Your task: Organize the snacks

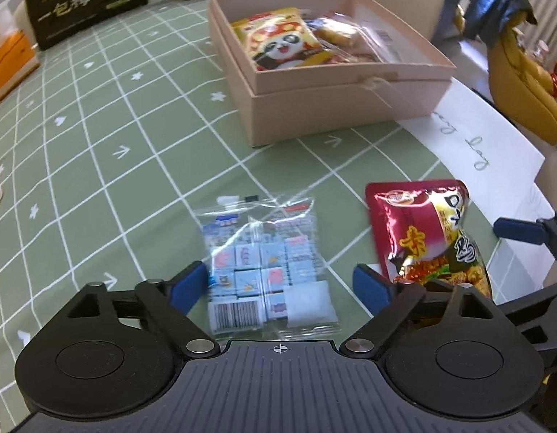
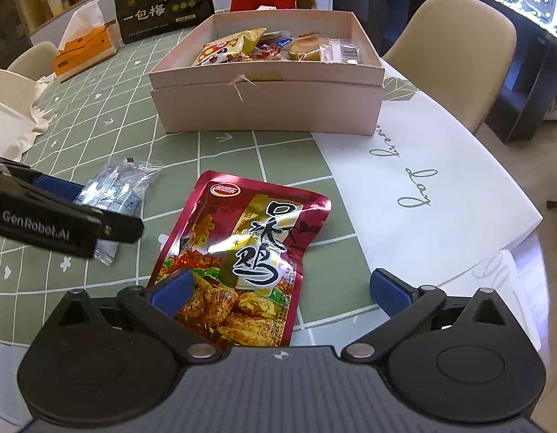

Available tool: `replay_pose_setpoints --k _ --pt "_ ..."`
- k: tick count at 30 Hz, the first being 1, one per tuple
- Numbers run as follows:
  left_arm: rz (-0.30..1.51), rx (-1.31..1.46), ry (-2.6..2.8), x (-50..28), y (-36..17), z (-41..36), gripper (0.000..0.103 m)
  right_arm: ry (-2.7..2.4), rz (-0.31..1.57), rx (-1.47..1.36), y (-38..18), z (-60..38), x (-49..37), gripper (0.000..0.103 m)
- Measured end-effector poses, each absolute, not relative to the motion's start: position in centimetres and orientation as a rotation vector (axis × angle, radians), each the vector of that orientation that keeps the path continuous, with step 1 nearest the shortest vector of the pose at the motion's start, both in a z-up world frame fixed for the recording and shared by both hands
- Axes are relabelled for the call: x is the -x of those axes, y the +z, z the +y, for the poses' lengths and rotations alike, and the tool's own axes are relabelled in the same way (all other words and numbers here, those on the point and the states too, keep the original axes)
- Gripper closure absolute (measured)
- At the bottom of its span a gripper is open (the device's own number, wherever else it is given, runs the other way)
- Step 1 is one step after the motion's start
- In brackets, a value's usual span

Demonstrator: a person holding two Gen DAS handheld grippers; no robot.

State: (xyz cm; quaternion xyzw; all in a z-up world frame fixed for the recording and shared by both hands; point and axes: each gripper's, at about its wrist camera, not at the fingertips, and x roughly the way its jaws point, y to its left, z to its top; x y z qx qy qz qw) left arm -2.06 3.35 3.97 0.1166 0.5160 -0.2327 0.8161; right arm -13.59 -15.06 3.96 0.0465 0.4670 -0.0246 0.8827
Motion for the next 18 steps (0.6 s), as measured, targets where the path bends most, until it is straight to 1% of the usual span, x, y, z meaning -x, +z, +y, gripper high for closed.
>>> replay_pose_setpoints --k 3,5,6,7,9,11,18 --pt "1.099 -0.312 -0.514 2.4 3.9 3.0 0.011 -0.058 0.978 -0.087 4.0 -14.6 13.7 0.0" --pt "1.089 -0.3 -0.516 2.6 4.0 3.5 0.017 -0.039 1.001 -0.063 4.0 -14.2 13.7 0.0" --pt "1.08 -0.281 -0.507 2.6 4.2 4.1 0.027 -0.032 1.015 -0.059 4.1 -14.2 13.6 0.0" --pt "1.073 -0.247 -0.494 2.6 4.5 4.9 0.033 -0.033 1.026 -0.066 4.3 -14.2 13.7 0.001" --pt "1.095 -0.124 -0.498 2.2 4.7 6.9 0.037 -0.056 1.009 -0.074 5.0 -14.2 14.2 0.001" --pt "1.117 -0.034 -0.476 2.1 5.0 8.8 0.038 -0.088 0.986 -0.043 5.8 -13.7 14.8 0.001" --pt "1.11 0.028 -0.441 2.9 5.0 12.4 0.038 -0.137 0.962 -0.022 6.8 -10.8 13.1 0.001"
